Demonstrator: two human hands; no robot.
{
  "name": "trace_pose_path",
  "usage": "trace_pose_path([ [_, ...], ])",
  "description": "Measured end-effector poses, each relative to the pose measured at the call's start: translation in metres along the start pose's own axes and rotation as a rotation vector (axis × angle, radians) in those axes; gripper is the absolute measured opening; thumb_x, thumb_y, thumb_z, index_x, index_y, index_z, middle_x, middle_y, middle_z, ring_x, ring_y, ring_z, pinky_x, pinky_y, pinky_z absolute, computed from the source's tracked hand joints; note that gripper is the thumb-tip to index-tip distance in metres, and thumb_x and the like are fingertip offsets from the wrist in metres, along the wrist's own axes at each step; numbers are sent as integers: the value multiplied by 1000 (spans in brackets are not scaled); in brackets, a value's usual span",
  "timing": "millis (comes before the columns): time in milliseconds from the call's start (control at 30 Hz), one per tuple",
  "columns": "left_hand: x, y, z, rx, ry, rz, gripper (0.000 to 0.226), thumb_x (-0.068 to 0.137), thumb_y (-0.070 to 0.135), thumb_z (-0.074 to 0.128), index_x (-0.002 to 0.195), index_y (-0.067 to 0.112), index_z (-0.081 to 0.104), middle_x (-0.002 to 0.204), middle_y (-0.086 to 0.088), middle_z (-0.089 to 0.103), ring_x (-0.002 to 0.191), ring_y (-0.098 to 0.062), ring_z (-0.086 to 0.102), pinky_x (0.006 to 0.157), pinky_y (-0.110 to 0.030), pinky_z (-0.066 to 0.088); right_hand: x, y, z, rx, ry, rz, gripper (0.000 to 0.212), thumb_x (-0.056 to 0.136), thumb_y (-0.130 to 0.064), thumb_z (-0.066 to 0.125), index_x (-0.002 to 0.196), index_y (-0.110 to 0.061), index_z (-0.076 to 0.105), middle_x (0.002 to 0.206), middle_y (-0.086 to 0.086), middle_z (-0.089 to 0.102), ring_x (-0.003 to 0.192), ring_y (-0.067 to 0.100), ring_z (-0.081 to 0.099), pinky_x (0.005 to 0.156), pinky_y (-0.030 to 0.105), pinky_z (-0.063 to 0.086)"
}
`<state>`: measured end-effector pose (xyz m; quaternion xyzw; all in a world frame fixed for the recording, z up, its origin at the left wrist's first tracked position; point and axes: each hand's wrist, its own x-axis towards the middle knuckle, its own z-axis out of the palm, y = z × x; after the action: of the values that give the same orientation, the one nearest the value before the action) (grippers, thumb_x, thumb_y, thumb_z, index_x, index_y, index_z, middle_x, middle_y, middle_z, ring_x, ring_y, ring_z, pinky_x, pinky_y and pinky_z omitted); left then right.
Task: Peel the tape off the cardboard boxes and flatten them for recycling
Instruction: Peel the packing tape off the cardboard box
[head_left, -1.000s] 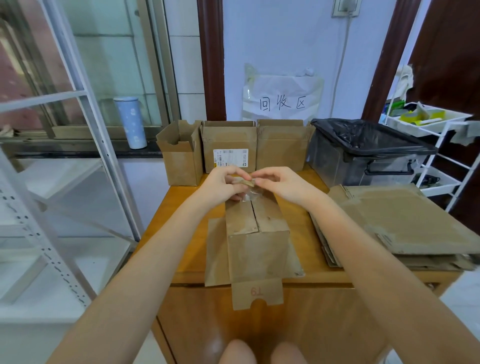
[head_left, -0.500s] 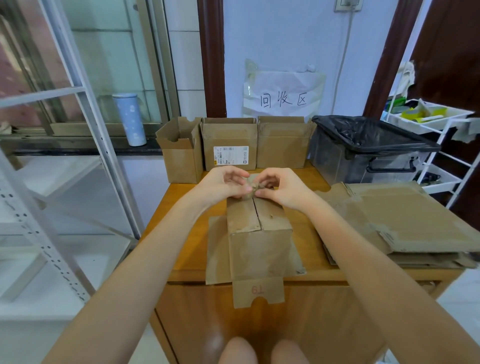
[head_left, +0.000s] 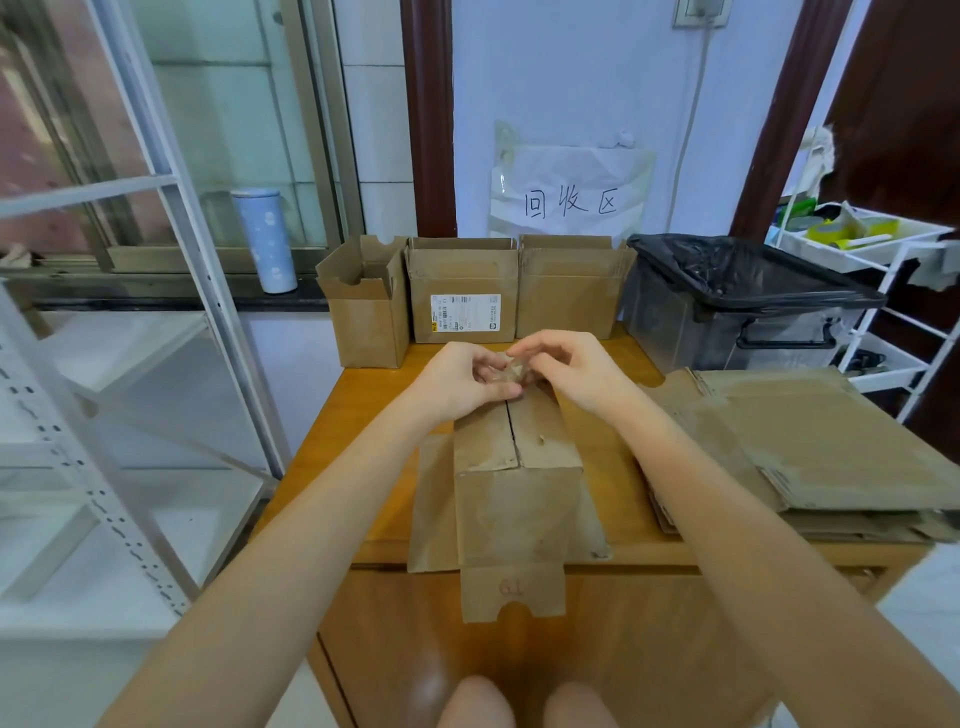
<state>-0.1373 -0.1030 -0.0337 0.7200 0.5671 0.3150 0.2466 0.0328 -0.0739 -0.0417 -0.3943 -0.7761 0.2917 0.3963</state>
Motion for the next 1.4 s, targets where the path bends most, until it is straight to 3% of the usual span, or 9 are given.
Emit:
trace_pose_path([
  [300, 2, 2, 5, -60, 66, -34, 51, 75, 17, 80, 123, 11, 64, 91, 2, 62, 78, -7, 54, 78, -22, 46, 2, 6, 13, -156, 106, 84, 5, 92, -36, 56, 95, -37, 59, 92, -22, 61, 97, 8, 59, 94, 44, 47],
  [400, 2, 3, 6, -172, 113, -64, 31, 71, 11, 82, 100, 10, 71, 77, 6, 60, 68, -3, 49, 65, -16, 41, 4, 8, 10, -104, 71, 134, 12, 90, -43, 56, 97, -37, 64, 99, -16, 66, 103, 8, 61, 98, 44, 46],
  [500, 3, 2, 7, -277, 191, -51, 19, 71, 5, 81, 79, 9, 65, 67, 2, 57, 65, -9, 50, 69, -23, 47, 3, 6, 10, -161, -31, 94, 41, 82, -61, 49, 106, -35, 69, 107, -15, 69, 106, 6, 61, 97, 43, 47],
  [667, 2, 0, 6, -320, 204, 4, 18, 73, 2, 79, 82, 7, 65, 71, -1, 55, 64, -9, 48, 59, -11, 44, 4, 5, 10, -138, -66, 79, 57, 71, -74, 49, 107, -35, 68, 102, -15, 69, 102, 4, 62, 95, 41, 49],
  [800, -1, -2, 2, -297, 114, 10, 28, 73, -5, 75, 98, 8, 70, 78, -1, 55, 67, -8, 50, 62, -8, 44, 5, 10, 8, -181, -41, 40, 24, 80, -46, 67, 103, -37, 66, 97, -13, 69, 95, 8, 63, 90, 45, 51],
  [900, -3, -3, -3, -311, 42, -41, 31, 78, -1, 71, 101, 19, 69, 92, -4, 61, 83, -11, 57, 77, -18, 48, 4, 13, 10, -162, 23, 64, 24, 81, -26, 74, 100, -39, 65, 94, -14, 69, 93, 7, 63, 90, 44, 51],
  [1067, -2, 2, -3, -462, 124, -186, 25, 92, 30, 61, 108, 11, 60, 103, -8, 65, 86, -13, 63, 77, -28, 56, 4, 12, 16, -163, 76, 95, 21, 76, -31, 77, 87, -42, 63, 87, -17, 68, 91, 7, 64, 90, 42, 52],
  [1233, 4, 5, 1, -135, 75, -106, 29, 90, 40, 61, 103, 14, 67, 87, 3, 65, 68, -8, 57, 73, -24, 49, -1, 9, 17, -226, 78, 58, 22, 76, -33, 77, 91, -36, 61, 89, -14, 66, 90, 7, 63, 87, 42, 52],
  [1400, 7, 12, -6, 19, -106, -53, 28, 92, 32, 62, 112, 14, 69, 109, -1, 66, 103, -13, 58, 93, -28, 43, -5, 14, 13, -191, 130, 60, 22, 73, -33, 79, 87, -35, 62, 90, -13, 66, 89, 6, 62, 84, 39, 53],
])
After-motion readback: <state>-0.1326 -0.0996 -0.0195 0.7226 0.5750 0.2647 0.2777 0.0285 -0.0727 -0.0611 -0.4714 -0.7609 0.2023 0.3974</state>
